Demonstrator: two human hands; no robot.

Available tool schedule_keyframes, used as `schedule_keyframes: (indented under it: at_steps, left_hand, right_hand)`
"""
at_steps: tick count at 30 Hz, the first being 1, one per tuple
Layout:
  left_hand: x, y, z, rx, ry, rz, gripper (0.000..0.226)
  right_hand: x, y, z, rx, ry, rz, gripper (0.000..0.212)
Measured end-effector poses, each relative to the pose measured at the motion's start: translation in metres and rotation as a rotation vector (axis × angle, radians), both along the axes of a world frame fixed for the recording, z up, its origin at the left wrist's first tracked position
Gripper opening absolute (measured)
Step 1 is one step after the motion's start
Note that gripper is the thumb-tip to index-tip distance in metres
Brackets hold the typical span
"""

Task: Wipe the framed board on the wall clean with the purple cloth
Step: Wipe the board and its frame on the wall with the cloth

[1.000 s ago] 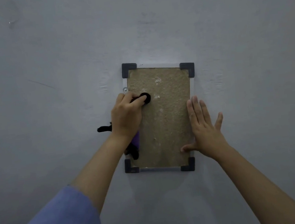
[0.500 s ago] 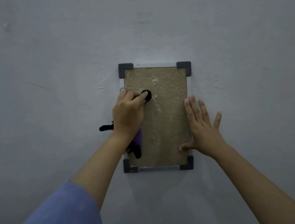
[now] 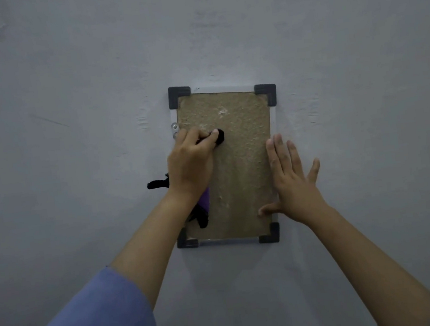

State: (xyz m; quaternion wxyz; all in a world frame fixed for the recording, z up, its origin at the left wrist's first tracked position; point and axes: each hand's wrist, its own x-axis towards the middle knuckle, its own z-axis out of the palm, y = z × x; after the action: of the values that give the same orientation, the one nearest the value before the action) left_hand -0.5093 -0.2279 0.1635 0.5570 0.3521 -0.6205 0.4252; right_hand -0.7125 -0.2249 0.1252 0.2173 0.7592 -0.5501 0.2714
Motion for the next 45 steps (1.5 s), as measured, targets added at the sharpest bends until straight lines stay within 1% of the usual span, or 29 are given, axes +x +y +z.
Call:
schedule_keyframes:
  at_steps: [1, 2, 3, 6, 7, 8, 9, 11, 14, 18, 23, 25, 30, 34, 37, 39, 43, 45]
  left_hand:
    - [-0.004, -0.001, 0.0, -0.002, 0.038, -0.016, 0.025]
    - [-0.008, -0.002, -0.001, -0.003, 0.033, -0.037, 0.025]
    - [-0.011, -0.004, -0.004, 0.0, -0.027, -0.059, 0.025]
    - [-0.014, -0.006, -0.017, 0.05, -0.418, -0.043, 0.023]
    - [-0.011, -0.006, -0.02, 0.07, -0.51, -0.02, 0.024]
    - [-0.008, -0.006, -0.02, 0.084, -0.549, -0.001, 0.027]
    - [-0.005, -0.007, -0.018, 0.084, -0.551, 0.014, 0.029]
    - [-0.002, -0.007, -0.014, 0.071, -0.503, 0.04, 0.03]
    - [-0.004, -0.005, 0.002, 0.034, -0.404, 0.072, 0.025]
    - [-0.012, -0.002, 0.024, 0.029, -0.292, 0.076, 0.025]
    - [-0.005, 0.002, 0.03, 0.039, -0.355, 0.109, 0.025]
    - [0.008, 0.006, 0.034, 0.032, -0.346, 0.138, 0.024]
    - [0.046, 0.015, 0.027, 0.017, -0.22, 0.159, 0.016]
    - [0.04, 0.01, 0.026, -0.013, -0.117, 0.142, 0.012]
    - [0.03, 0.007, 0.025, -0.009, 0.024, 0.066, 0.017]
    - [0.023, 0.007, 0.027, -0.003, 0.079, 0.034, 0.018]
    - [0.017, 0.008, 0.039, -0.017, 0.064, 0.043, 0.018]
    - [0.019, 0.009, 0.032, -0.024, 0.001, 0.038, 0.016]
  right_hand:
    - [0.0, 0.0, 0.0, 0.002, -0.001, 0.002, 0.144]
    - [0.001, 0.0, 0.0, 0.003, 0.001, 0.004, 0.144]
    - [0.001, 0.0, 0.0, 0.0, 0.0, 0.006, 0.144]
    - [0.0, 0.0, -0.001, -0.018, -0.001, -0.003, 0.141]
    - [0.0, 0.0, -0.001, -0.022, 0.002, -0.008, 0.14]
    - [0.0, 0.0, -0.002, -0.027, 0.003, -0.01, 0.14]
    - [-0.001, 0.0, -0.002, -0.03, 0.002, -0.011, 0.141]
    - [0.0, 0.0, -0.001, -0.023, 0.002, -0.008, 0.142]
    - [0.0, -0.001, -0.001, -0.018, 0.005, -0.008, 0.142]
    - [0.0, 0.0, -0.001, -0.009, -0.002, -0.006, 0.14]
    - [0.0, 0.0, 0.0, 0.002, -0.016, -0.003, 0.141]
    - [0.001, 0.0, 0.0, 0.007, -0.019, -0.002, 0.142]
    - [0.002, 0.001, 0.001, 0.013, -0.01, -0.004, 0.143]
    - [0.003, -0.001, 0.001, 0.018, -0.004, -0.009, 0.143]
    - [0.003, -0.002, 0.001, 0.019, -0.009, -0.007, 0.144]
    - [0.003, -0.002, 0.002, 0.02, -0.009, -0.005, 0.144]
    - [0.002, -0.001, 0.002, 0.019, -0.01, 0.002, 0.143]
    - [0.002, -0.001, 0.001, 0.012, -0.014, 0.004, 0.143]
